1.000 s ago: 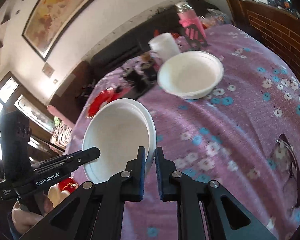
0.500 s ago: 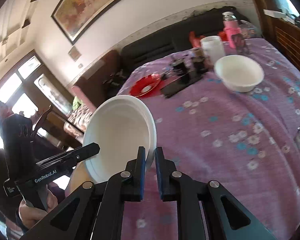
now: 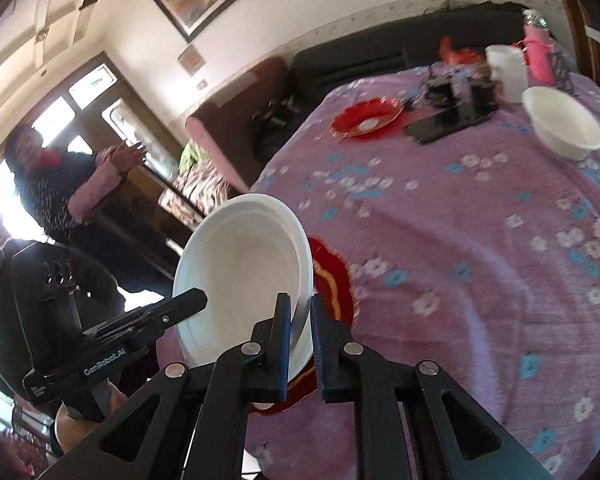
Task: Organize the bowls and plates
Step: 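Lift the white foam bowl with the right tool and carry it to the stack, then lower the white foam bowl onto the tan bowl and open the right tool, then move the right tool to the last white foam bowl and grasp its rim, then lift the last white foam bowl with the right tool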
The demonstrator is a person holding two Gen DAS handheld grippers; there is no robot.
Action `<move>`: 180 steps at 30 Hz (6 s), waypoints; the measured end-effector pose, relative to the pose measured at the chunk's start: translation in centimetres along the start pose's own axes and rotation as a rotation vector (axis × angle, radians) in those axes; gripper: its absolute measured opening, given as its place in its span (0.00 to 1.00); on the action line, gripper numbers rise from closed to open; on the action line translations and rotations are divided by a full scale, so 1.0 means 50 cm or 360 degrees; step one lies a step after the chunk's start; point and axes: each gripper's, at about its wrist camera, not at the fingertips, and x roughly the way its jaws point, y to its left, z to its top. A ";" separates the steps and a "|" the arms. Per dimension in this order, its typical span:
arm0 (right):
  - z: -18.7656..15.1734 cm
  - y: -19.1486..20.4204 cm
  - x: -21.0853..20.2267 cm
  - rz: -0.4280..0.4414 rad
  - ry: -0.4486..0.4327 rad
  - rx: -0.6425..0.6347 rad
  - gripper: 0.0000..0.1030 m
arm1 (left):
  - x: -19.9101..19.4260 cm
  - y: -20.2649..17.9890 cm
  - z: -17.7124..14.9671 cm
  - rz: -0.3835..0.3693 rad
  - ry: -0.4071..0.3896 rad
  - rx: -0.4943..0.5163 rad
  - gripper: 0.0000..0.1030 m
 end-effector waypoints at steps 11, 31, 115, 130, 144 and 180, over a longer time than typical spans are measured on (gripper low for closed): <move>-0.021 0.017 0.054 -0.0020 0.0094 -0.0018 0.11 | 0.017 0.032 -0.023 0.0080 0.0020 -0.0018 0.15; -0.030 0.025 0.055 0.0003 0.0120 -0.0039 0.13 | -0.001 0.030 -0.029 0.0122 0.0007 0.0000 0.18; 0.049 -0.439 -0.280 -0.0358 -0.0533 0.0640 0.60 | 0.233 -0.519 0.037 0.0114 0.0062 0.0726 0.93; 0.232 -0.655 -0.243 -0.0464 -0.0448 0.0919 0.40 | 0.487 -0.578 0.321 0.0161 0.0293 0.0484 0.93; 0.322 -0.771 -0.134 -0.0573 -0.0240 0.0902 0.40 | 0.738 -0.591 0.393 0.0145 0.0460 0.0389 0.52; -0.107 -0.319 -0.273 -0.0357 -0.0078 0.0322 0.12 | 0.242 -0.412 -0.069 -0.0052 0.0353 0.0516 0.27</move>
